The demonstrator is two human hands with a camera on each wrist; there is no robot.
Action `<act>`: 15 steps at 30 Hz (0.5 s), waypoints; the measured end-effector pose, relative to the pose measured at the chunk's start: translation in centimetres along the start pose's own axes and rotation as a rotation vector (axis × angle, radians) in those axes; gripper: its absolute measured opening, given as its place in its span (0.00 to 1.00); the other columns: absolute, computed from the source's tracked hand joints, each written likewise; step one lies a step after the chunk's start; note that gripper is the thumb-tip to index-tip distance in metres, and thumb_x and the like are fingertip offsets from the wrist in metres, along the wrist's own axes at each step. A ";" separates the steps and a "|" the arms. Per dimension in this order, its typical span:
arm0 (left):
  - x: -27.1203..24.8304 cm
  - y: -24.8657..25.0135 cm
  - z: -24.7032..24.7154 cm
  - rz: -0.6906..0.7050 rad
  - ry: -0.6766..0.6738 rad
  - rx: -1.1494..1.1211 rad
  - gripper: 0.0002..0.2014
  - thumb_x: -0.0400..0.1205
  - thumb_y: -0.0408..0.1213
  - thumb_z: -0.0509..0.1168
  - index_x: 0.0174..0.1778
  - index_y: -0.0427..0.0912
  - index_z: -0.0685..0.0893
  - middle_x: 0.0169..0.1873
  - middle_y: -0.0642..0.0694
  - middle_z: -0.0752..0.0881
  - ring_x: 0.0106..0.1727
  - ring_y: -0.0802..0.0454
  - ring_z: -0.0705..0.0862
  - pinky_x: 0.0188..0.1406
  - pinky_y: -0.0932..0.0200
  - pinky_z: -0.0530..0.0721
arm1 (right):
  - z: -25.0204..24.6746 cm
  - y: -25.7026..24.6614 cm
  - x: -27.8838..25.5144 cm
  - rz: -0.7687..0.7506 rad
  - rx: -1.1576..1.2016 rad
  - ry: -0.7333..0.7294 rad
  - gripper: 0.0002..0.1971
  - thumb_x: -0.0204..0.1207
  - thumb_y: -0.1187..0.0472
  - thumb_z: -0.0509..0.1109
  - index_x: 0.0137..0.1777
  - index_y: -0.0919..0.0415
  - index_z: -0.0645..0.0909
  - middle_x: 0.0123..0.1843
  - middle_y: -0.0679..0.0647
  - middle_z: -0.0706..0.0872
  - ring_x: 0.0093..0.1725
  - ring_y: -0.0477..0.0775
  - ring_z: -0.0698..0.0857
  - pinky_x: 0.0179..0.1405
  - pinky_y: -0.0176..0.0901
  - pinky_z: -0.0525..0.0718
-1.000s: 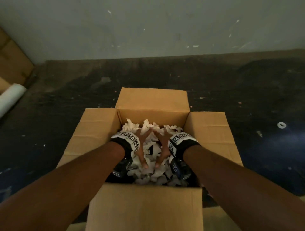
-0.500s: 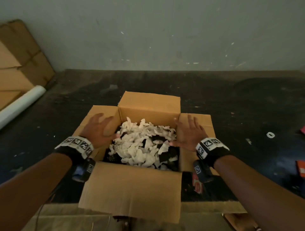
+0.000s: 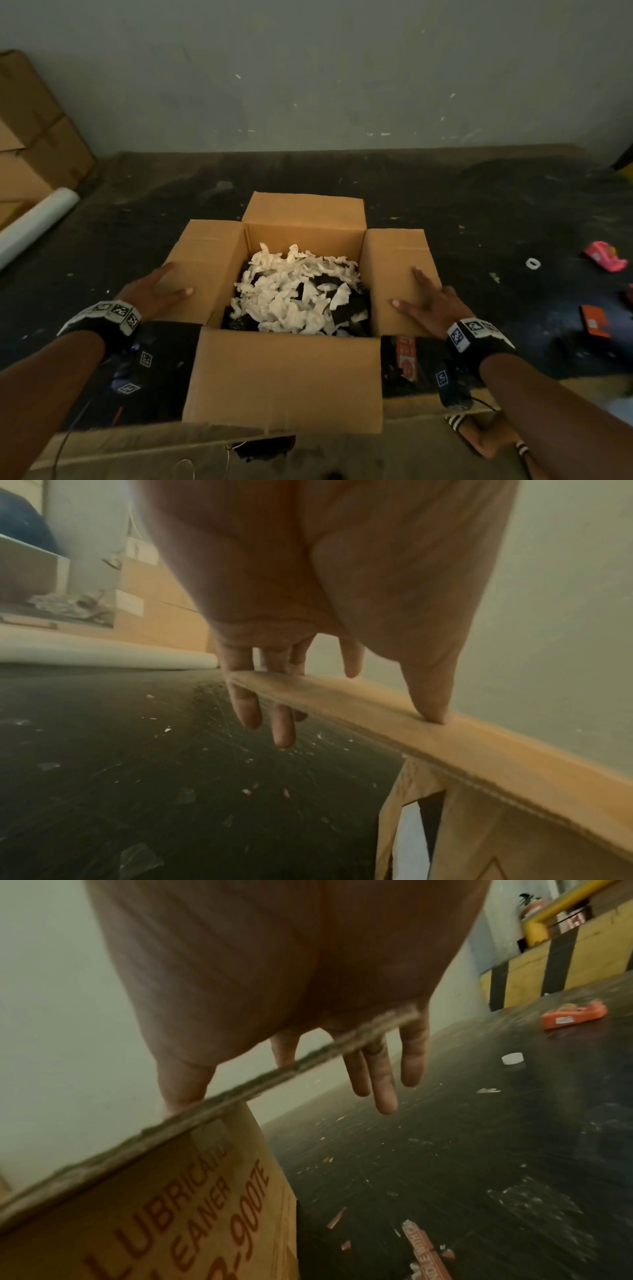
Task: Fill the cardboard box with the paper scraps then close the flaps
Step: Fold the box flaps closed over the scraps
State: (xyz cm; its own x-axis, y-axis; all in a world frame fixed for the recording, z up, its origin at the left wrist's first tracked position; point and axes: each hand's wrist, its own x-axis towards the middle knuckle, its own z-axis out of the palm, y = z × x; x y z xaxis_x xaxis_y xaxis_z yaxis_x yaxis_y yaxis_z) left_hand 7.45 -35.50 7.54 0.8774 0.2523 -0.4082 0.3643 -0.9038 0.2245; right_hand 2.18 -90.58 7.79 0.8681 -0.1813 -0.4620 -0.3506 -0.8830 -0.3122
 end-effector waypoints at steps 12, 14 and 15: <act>-6.8 4.2 -6.1 0.522 0.277 -0.227 0.43 0.82 0.57 0.69 0.89 0.59 0.52 0.67 0.47 0.81 0.59 0.44 0.86 0.58 0.40 0.86 | -3.5 -7.3 -7.6 -0.189 0.060 0.245 0.55 0.67 0.21 0.65 0.79 0.22 0.24 0.85 0.64 0.64 0.74 0.73 0.77 0.67 0.75 0.79; -7.9 6.0 -6.2 0.595 0.208 -0.329 0.41 0.84 0.59 0.64 0.89 0.62 0.48 0.61 0.55 0.81 0.49 0.60 0.84 0.50 0.49 0.83 | -3.3 -9.1 -9.0 -0.324 0.146 0.267 0.53 0.68 0.20 0.61 0.79 0.23 0.23 0.86 0.63 0.67 0.73 0.71 0.80 0.71 0.76 0.77; -8.3 6.7 -6.0 0.625 0.183 -0.369 0.39 0.86 0.59 0.61 0.89 0.62 0.48 0.61 0.57 0.81 0.49 0.63 0.82 0.51 0.51 0.80 | -3.1 -9.9 -9.5 -0.379 0.187 0.259 0.50 0.73 0.23 0.59 0.81 0.27 0.24 0.86 0.61 0.68 0.74 0.69 0.80 0.75 0.74 0.74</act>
State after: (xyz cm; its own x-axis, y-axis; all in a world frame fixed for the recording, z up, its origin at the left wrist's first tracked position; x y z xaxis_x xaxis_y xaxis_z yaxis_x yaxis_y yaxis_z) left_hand 4.48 -41.63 17.75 0.9815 -0.1875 0.0392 -0.1661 -0.7309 0.6620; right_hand -1.50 -81.43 17.82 0.9972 0.0148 -0.0729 -0.0297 -0.8191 -0.5728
